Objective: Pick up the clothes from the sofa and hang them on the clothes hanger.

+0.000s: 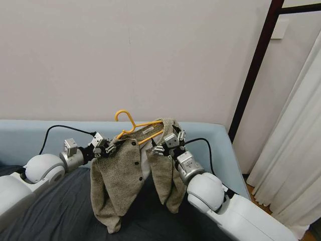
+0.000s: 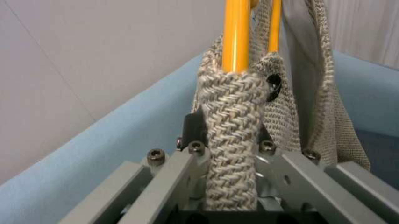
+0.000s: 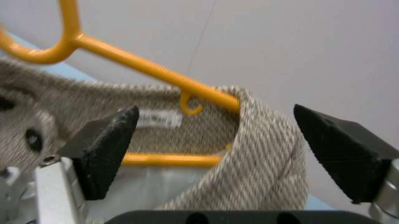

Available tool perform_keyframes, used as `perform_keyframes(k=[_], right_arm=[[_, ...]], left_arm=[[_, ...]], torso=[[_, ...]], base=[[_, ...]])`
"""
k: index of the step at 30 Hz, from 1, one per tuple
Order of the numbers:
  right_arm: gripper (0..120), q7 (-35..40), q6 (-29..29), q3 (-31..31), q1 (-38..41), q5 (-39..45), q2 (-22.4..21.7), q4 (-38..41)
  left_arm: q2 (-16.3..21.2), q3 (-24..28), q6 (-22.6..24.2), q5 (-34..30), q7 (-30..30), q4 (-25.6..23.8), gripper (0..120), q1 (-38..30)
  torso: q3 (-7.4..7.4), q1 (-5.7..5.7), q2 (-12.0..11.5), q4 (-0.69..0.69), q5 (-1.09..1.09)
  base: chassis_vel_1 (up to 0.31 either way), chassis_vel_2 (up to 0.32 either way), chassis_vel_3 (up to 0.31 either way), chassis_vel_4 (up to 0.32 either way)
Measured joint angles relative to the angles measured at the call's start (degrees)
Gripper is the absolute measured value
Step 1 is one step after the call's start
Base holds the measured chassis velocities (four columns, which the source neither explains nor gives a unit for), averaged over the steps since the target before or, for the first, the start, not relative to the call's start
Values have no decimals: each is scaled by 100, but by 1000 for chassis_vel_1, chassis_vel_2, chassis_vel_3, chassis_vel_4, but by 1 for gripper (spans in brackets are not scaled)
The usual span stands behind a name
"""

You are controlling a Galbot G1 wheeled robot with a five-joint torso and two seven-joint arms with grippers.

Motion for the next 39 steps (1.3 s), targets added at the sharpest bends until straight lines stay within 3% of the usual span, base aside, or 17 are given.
perform_keyframes(k=[12, 27, 39], right_arm=[[52, 310, -706, -34, 172, -112, 73, -264], [1, 358, -779, -2, 232, -336, 177, -662], [0, 45, -261, 110, 237, -484, 36, -381]], left_arm=[[-34, 27, -14, 38, 3, 68, 4, -29], [8, 13, -17, 17, 14, -34, 4, -22], [-1, -22, -45, 146, 42, 16, 4, 35]], torso=[[0, 0, 0, -1, 0], [0, 0, 0, -1, 0], [0, 0, 0, -1, 1]], base=[[0, 0, 0, 0], [0, 0, 0, 0], [0, 0, 0, 0]])
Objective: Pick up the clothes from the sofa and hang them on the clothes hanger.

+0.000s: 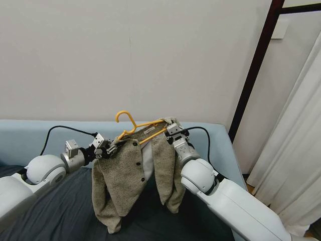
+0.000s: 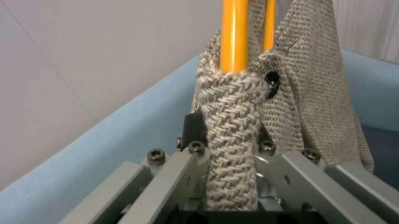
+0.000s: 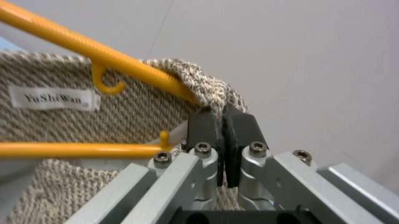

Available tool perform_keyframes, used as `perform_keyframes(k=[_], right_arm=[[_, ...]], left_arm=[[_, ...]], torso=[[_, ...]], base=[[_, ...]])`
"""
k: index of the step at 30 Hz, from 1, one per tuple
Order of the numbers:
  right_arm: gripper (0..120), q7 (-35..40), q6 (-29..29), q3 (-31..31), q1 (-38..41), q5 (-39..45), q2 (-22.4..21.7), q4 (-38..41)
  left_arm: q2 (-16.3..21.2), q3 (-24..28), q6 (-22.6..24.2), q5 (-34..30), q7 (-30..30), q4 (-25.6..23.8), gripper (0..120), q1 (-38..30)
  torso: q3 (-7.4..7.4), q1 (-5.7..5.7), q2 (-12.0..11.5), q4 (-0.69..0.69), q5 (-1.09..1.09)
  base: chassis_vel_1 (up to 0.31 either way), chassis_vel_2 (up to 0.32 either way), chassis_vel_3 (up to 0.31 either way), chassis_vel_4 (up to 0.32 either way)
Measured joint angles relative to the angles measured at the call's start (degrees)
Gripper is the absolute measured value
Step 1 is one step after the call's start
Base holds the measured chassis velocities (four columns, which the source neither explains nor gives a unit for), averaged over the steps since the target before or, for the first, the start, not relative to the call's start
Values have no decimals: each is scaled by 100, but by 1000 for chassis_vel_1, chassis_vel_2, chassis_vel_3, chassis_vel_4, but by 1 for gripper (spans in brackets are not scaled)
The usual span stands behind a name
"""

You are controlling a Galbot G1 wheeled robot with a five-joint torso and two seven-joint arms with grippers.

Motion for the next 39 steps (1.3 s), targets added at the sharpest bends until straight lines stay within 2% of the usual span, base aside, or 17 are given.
perform_keyframes(k=[11, 21, 25, 31, 36, 38, 39], right_arm=[[0, -356, 53, 23, 211, -81, -78, 94], [0, -515, 69, -56, 78, -360, -171, 224], [0, -668, 288, -221, 23, -575, -188, 253], [0, -750, 467, -399, -7, -609, -68, 127], [0, -484, 458, -513, 38, -522, 77, -50], [3, -396, 462, -515, 44, -431, 104, -123], [10, -349, 477, -516, 37, -263, 108, -119]], left_arm=[[-21, 85, -10, 323, 100, -17, 4, 139], [-18, 98, 33, 335, 97, 0, 4, 96], [-67, 215, 95, 270, 68, 45, 4, -28], [-187, 359, 116, 165, -35, 108, 4, -147], [-264, 386, 116, 129, -57, 137, 4, -197], [-266, 390, 115, 122, -51, 152, 4, -222], [-274, 403, 111, 119, -41, 185, 4, -259]], torso=[[0, 0, 0, 1, 0], [0, 0, 0, 0, 0], [0, 0, 0, 0, 0], [0, 0, 0, 0, -1], [0, 0, 0, 0, -1], [0, 0, 0, 0, -1], [0, 0, 0, 0, -1]], base=[[0, 0, 0, 0], [0, 0, 0, 0], [0, 0, 0, 0], [0, 0, 0, 0], [0, 0, 0, 0], [0, 0, 0, 0], [0, 0, 0, 0]])
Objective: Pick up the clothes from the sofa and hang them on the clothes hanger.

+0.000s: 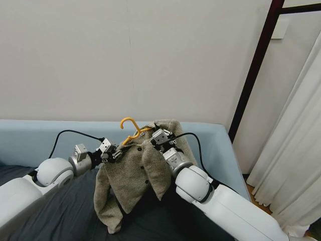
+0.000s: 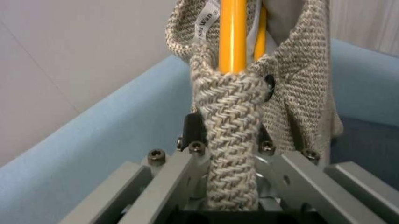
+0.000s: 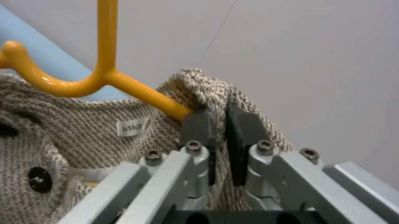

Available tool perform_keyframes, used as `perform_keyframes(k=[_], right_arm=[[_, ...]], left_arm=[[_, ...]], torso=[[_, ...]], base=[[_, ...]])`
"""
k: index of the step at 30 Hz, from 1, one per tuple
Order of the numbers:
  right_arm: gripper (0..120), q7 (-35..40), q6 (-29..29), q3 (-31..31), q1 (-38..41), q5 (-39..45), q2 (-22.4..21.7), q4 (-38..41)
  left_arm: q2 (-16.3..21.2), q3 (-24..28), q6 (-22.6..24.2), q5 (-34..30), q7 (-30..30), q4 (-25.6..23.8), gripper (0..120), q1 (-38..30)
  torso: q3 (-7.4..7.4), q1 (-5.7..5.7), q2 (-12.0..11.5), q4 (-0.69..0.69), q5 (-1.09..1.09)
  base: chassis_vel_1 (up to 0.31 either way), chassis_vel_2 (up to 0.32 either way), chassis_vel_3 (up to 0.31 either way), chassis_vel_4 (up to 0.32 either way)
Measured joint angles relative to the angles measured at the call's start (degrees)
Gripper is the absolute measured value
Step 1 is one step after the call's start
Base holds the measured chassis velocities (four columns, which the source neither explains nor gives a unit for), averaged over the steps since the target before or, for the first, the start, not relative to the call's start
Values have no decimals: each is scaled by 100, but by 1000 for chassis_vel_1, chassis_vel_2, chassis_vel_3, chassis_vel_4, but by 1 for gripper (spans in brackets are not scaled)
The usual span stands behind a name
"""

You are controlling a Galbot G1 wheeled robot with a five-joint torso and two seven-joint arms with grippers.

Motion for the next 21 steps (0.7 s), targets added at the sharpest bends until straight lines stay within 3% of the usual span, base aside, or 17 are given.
perform_keyframes(k=[6, 10, 13, 17, 19, 21], right_arm=[[25, 108, -34, -45, -68, 404, -20, 206], [44, 189, -73, -44, -127, 976, -55, 498], [53, 136, 80, -15, -154, 1160, -126, 665], [74, -197, 843, 189, -203, 1184, -314, 724], [75, -210, 865, 227, -202, 1181, -336, 723], [87, -272, 670, 502, -89, 1191, -593, 702]], left_arm=[[-50, 72, -32, -1, 8, 118, 4, -107], [-120, 159, -56, -1, 13, 188, 4, -198], [-155, 183, -105, -1, 13, 238, 4, -241], [-213, 193, -228, -48, 17, 291, 4, -257], [-213, 193, -233, -55, 20, 291, 4, -257], [-199, 193, -297, -79, 141, 299, 4, -264]], torso=[[0, 0, 0, 0, 0], [0, 0, 0, 0, 0], [0, 0, 0, 0, 1], [0, 0, 0, 0, 1], [0, 0, 0, 0, 1], [0, 0, 0, 0, 2]], base=[[0, 0, 0, 0], [0, 0, 0, 0], [0, 0, 0, 0], [0, 0, 0, 0], [0, 0, 0, 0], [0, 0, 0, 0]])
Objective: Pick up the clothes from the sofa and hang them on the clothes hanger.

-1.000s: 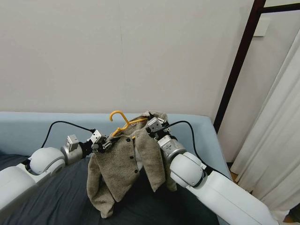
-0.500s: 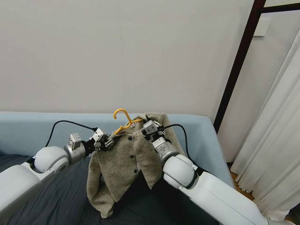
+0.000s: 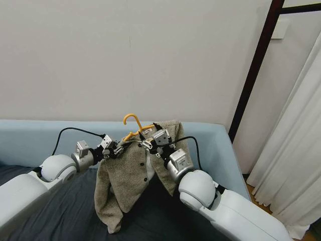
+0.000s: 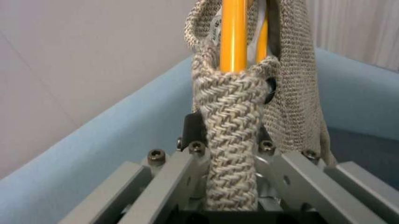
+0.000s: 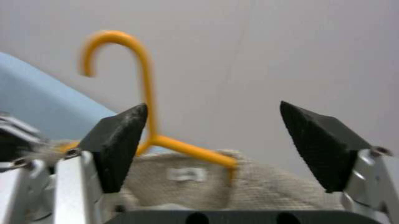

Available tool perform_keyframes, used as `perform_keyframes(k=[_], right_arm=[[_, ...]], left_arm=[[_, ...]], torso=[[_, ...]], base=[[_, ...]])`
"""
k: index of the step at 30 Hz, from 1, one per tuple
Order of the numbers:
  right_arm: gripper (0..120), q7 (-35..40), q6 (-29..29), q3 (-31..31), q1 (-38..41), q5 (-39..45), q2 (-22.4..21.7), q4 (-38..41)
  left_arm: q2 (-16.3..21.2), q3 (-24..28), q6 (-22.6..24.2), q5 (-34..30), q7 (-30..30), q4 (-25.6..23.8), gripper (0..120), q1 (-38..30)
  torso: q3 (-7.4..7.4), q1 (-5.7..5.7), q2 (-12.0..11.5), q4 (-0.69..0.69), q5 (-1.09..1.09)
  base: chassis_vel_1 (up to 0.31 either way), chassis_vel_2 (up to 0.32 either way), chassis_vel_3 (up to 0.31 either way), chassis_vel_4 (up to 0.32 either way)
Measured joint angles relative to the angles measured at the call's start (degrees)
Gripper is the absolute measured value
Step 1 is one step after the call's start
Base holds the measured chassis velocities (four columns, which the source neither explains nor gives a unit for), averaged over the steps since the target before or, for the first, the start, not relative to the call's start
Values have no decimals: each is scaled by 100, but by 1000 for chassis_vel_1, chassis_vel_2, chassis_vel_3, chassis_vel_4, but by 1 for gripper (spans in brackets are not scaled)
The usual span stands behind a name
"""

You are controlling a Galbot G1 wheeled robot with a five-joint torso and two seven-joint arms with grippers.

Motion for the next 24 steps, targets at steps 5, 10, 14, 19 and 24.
perform_keyframes(k=[5, 10, 14, 19, 24], right_arm=[[99, -1183, -100, 301, 251, 295, -747, -108], [100, -2542, 607, 427, 430, 625, -1170, -571], [100, -4719, 1869, 608, 669, 781, -1353, -1600], [100, -6096, 2180, 797, 806, 687, -1422, -2226], [100, -7005, 2197, 834, 986, 311, -1361, -2464]], left_arm=[[82, 1, -131, -26, 342, 47, 4, -58], [109, 7, -211, -33, 533, 91, 4, -93], [107, 35, -250, -10, 624, 124, 4, -88], [189, -116, -361, 153, 837, 97, 4, 197], [264, -270, -442, 217, 997, 58, 4, 413]], torso=[[0, 0, 0, -1, 0], [0, 0, 1, -2, 1], [0, 0, 0, -1, 1], [0, 0, 0, -2, 0], [0, 0, 0, 1, -1]], base=[[0, 0, 0, 0], [0, 0, 0, 0], [0, 0, 0, 0], [0, 0, 0, 0], [0, 0, 0, 0]])
